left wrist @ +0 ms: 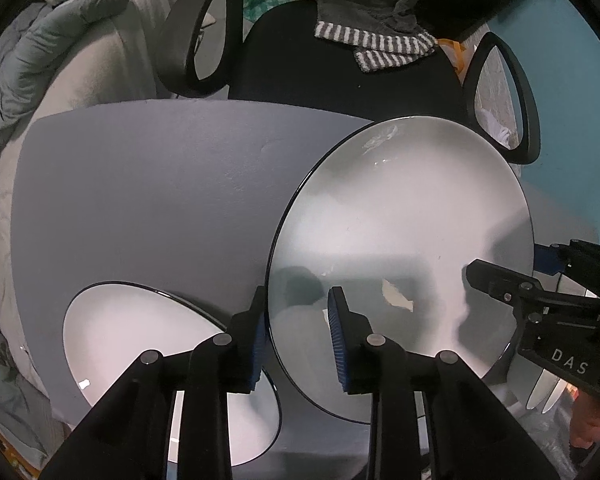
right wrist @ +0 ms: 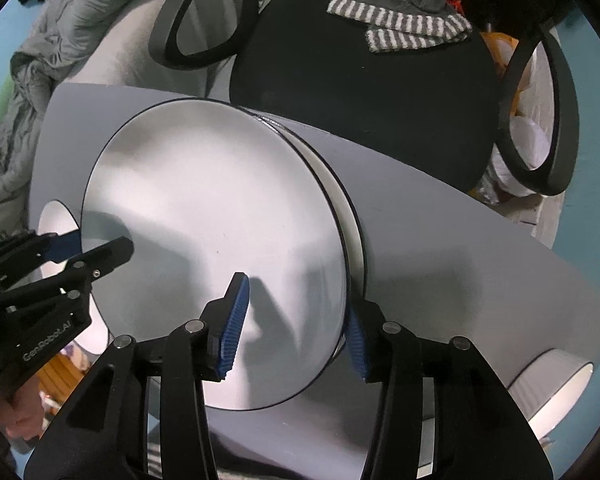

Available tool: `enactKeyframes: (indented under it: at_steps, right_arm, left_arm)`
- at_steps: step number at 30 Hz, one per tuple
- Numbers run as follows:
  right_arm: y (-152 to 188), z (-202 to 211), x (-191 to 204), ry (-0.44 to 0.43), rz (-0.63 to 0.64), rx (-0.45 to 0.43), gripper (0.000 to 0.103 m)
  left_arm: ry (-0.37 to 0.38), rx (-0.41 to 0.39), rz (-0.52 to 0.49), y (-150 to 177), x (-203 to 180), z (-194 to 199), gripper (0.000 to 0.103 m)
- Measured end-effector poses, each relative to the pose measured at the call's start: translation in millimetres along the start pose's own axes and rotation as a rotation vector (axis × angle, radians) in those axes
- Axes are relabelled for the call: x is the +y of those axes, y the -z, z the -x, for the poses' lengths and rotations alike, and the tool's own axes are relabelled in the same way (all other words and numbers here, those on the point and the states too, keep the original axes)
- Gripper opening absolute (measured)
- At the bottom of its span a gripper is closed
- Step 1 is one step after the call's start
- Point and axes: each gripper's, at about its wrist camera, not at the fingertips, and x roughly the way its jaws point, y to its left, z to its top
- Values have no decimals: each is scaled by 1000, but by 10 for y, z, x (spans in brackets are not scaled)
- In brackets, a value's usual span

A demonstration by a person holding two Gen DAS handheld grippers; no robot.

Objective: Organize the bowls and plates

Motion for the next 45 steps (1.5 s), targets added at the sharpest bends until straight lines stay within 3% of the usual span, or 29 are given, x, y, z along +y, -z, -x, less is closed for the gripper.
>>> enactKeyframes:
  at_steps: [10, 45]
  right_arm:
    - [35, -9, 79, 69, 0, -2, 47]
    - [194, 144, 172, 190, -54, -63, 51]
  left_arm:
    - [-26, -21, -29, 23, -75, 97, 37]
    - [3, -72, -36, 216, -66, 286, 39]
